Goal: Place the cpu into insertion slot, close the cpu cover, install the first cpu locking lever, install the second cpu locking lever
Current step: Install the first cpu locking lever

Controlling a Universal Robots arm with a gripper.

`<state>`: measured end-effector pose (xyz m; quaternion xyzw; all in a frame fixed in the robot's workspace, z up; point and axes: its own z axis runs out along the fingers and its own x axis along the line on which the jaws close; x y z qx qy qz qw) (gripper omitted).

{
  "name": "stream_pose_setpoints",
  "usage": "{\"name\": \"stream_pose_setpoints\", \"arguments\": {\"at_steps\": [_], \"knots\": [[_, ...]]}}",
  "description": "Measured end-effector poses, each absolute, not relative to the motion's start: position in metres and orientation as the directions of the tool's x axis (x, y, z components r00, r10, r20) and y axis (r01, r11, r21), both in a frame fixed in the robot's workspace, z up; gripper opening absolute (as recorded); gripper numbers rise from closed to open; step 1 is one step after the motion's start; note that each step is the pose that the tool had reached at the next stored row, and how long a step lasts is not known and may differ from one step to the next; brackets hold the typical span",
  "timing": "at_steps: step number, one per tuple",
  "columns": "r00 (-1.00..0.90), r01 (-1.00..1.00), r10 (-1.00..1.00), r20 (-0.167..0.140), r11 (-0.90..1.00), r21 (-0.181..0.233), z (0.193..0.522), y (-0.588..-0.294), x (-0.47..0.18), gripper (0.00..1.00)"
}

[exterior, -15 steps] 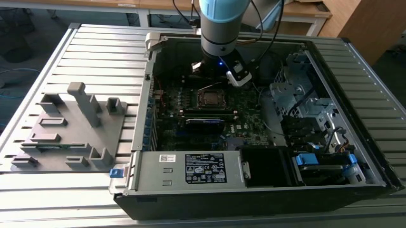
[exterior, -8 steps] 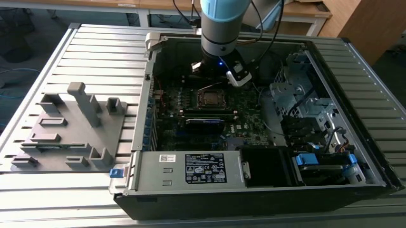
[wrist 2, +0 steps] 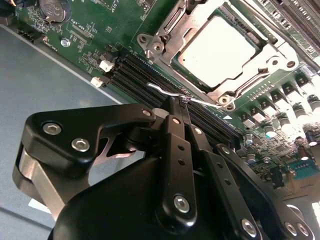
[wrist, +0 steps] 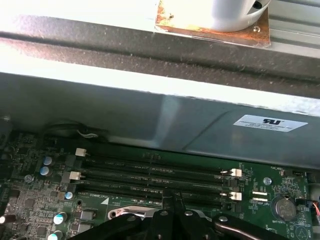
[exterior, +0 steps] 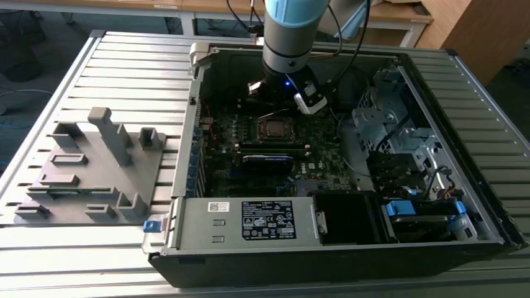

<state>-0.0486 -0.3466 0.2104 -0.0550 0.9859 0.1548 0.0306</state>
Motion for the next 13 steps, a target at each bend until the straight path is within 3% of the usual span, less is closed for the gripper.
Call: {"name": "stream_pose_setpoints", "arguments": {"at_steps": [2,6,13], "knots": [[-0.992,-0.117,-0.099,-0.073,0.946,0.302,0.2103,-0.3465,-0.0484,0.10],[-0.994,-0.106,-0.100,-0.037,0.947,0.302,0.2098,-0.3459,-0.0471,0.10],[-0.994,-0.105,-0.100,-0.035,0.947,0.302,0.2097,-0.3459,-0.0469,0.10]]}}
